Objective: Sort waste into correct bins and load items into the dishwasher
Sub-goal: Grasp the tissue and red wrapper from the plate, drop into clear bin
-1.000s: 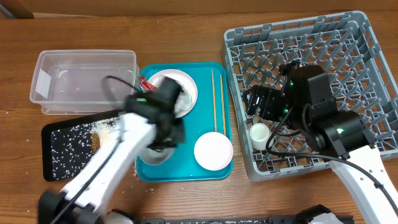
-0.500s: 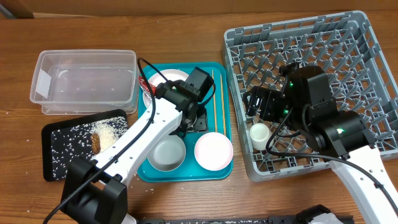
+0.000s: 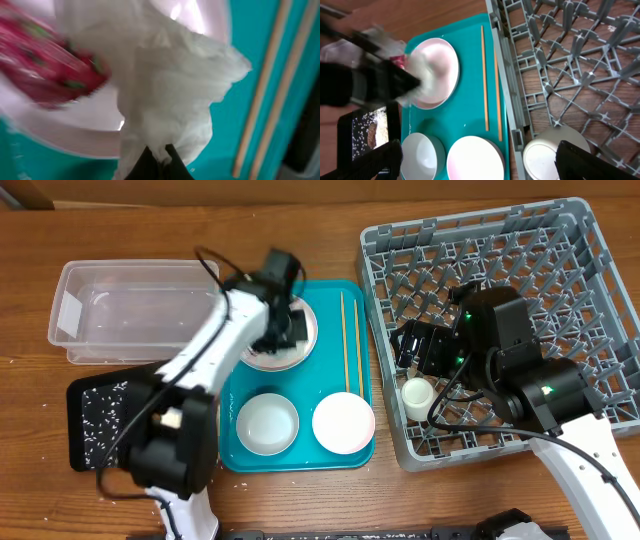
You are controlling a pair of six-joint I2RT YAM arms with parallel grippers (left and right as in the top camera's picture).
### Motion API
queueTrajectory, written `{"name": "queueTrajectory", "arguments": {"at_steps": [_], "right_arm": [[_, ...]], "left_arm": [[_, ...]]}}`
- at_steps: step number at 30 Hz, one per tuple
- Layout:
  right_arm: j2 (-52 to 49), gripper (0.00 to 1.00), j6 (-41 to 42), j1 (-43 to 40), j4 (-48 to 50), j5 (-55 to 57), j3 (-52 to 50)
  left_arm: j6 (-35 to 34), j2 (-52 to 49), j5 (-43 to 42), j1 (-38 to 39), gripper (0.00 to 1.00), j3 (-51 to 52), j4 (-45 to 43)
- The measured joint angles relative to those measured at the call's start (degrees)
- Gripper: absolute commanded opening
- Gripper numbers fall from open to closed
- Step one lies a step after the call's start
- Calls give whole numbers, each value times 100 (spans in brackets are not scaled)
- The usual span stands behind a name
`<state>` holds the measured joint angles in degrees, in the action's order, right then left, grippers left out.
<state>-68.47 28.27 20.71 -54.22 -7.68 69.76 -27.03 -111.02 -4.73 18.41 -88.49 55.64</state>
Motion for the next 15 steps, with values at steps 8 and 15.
{"name": "queueTrajectory", "arguments": {"at_steps": [8,15], "right_arm": [[-151,100,-2,2,-28,2,0],[-520,100,-2,0,-85,2,0]], "left_arm": [[-341,564,1038,-2308,55,-1196,979],[-46,245,911,-562,68,-680,678]]}}
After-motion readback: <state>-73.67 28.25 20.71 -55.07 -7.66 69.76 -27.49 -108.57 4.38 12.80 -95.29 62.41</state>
